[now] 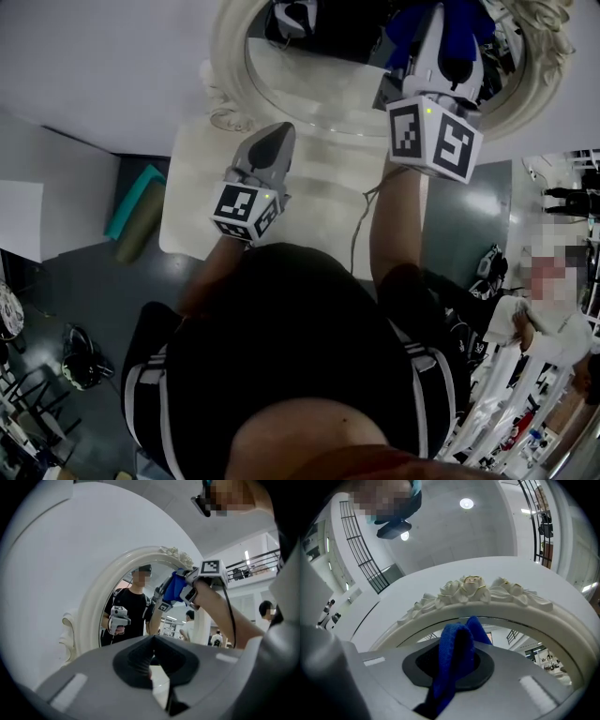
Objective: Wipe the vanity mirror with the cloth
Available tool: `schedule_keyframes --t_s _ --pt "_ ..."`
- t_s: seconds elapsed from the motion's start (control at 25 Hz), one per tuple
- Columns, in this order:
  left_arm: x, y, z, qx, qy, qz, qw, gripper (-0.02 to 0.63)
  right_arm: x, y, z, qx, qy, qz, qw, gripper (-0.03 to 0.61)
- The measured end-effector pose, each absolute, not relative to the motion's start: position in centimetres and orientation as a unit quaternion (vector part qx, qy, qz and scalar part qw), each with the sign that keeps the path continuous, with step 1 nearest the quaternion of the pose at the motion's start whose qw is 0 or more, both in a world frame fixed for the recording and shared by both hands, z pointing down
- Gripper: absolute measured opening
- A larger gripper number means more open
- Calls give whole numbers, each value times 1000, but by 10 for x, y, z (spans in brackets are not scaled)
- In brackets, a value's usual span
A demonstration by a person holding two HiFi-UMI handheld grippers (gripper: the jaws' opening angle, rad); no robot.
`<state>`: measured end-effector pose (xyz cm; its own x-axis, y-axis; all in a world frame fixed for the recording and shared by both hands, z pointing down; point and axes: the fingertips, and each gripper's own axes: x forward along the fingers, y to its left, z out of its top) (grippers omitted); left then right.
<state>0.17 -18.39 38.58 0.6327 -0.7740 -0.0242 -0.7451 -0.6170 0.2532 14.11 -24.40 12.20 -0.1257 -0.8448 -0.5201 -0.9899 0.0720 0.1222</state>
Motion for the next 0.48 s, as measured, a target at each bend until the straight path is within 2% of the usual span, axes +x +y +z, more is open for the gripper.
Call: schedule_keyframes --t_s 0.48 --pt "-27 -183 393 885 -446 -68 117 9 61 -261 146 -616 739 251 101 41"
